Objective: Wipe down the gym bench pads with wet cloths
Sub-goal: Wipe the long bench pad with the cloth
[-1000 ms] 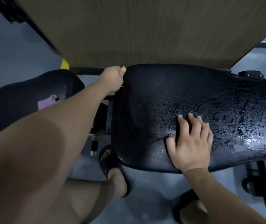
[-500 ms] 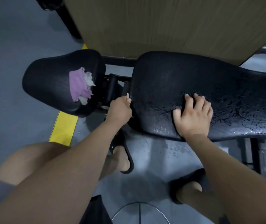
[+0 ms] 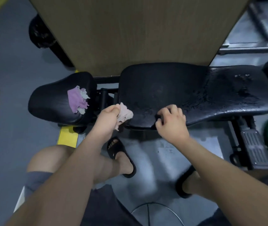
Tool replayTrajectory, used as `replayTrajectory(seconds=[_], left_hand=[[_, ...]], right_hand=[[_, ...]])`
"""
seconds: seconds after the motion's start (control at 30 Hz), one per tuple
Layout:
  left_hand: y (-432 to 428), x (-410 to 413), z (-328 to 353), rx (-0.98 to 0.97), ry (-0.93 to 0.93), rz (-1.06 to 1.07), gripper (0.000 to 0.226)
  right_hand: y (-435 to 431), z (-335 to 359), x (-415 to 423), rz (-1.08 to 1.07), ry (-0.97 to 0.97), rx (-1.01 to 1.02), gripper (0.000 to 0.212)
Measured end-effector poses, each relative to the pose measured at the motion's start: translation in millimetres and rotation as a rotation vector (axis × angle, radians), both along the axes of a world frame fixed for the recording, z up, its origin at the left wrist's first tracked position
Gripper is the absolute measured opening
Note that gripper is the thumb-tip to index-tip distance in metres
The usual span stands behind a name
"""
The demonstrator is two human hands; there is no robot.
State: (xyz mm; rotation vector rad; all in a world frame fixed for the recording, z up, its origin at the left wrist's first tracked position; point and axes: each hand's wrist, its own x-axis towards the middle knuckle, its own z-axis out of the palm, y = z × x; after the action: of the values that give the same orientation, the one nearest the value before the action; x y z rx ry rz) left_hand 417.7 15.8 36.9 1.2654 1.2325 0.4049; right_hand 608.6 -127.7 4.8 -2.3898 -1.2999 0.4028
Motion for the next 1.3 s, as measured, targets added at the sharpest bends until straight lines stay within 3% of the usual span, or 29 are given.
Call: replayTrajectory(seconds=[0.2, 0.33, 0.43, 0.63, 0.7, 0.8, 0.93, 1.07, 1.2, 1.3], left_hand=[[-60.4, 64.0, 29.3, -0.022, -0.162, -0.178, 0.037], [-100.6, 112.9, 41.6, -0.061, -0.161, -0.33, 0.036], [-124.1, 156.0, 45.2, -0.088, -0.167, -0.429, 0.034], [-150.0, 240.2, 31.9, -0.082, 0.042, -0.667, 0.036], [-145.7, 268.2, 17.1, 0.078, 0.162, -0.776, 0.032], [-131.6, 308.8, -8.0, 0.488, 0.343, -0.905, 0.025], [-109.9, 345.8, -43.0, 0.909, 0.474, -1.093, 0.038], [-90.2, 345.3, -73.4, 1.03, 0.637, -1.202, 0.048], [-87.4, 325.0, -95.7, 1.157, 0.557, -1.11, 0.049], [-86.2, 321.8, -104.9, 1.227, 0.54, -1.055, 0.049]], right_hand=[[-39.5, 46.8, 1.3, -0.128, 0.352, 0.269, 0.013], [-74.9, 44.8, 14.6, -0.287, 0.549, 0.357, 0.028], [-100.7, 30.9, 35.4, -0.409, 0.597, 0.449, 0.035], [-131.4, -3.4, 90.1, -0.684, 0.594, 0.495, 0.014], [-135.8, -17.1, 106.0, -0.746, 0.599, 0.46, 0.01], [-143.7, -39.5, 124.3, -0.875, 0.662, 0.472, 0.009], [-150.4, -67.3, 146.2, -1.019, 0.687, 0.509, 0.007], [-145.3, -85.8, 175.9, -1.119, 0.633, 0.605, 0.01], [-115.3, -90.9, 197.9, -1.203, 0.598, 0.725, 0.004], [-83.2, -99.0, 179.8, -1.291, 0.573, 0.728, 0.012]])
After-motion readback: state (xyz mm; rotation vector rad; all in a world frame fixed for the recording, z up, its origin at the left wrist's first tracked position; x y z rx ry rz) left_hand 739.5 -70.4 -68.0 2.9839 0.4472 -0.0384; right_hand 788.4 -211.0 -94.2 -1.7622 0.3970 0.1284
